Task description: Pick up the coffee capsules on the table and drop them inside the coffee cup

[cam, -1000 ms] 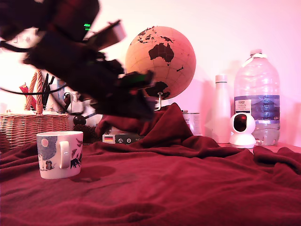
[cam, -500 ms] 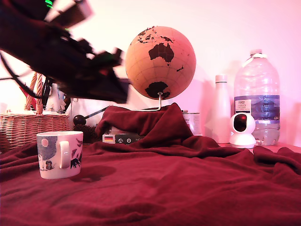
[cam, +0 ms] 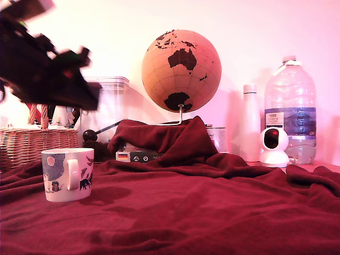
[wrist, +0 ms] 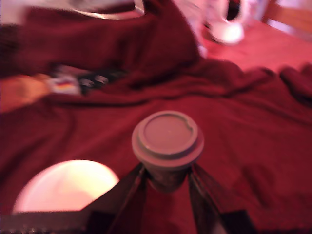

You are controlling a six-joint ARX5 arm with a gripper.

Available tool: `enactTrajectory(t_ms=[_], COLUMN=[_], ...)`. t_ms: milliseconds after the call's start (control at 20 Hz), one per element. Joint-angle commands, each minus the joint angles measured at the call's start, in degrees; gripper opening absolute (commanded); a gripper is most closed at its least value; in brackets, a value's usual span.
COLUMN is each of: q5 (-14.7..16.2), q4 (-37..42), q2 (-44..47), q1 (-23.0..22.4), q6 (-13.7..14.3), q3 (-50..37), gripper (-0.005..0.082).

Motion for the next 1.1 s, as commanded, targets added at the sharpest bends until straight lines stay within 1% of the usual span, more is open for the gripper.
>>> enactTrajectory(t_ms=[0, 300, 500, 750, 900, 1050], q5=[0.00, 0.02, 0.00, 0.02, 0.00, 0.00], q4=[-0.28, -1.88, -4.09, -5.66, -7.91, -8.59], q2=[-1.53, -7.15, -9.62, -10.43, -10.43, -10.47], q1=[1.31, 5.79, 7.78, 8.72, 8.72, 8.72], q6=[-0.09, -0.11, -0.11, 0.17, 3.23, 4.07], q3=[-2.23, -5.86, -5.90, -5.90, -5.90, -5.90], gripper=[0.0127, 0.0127, 0.0127, 0.0127, 0.0127, 0.0127])
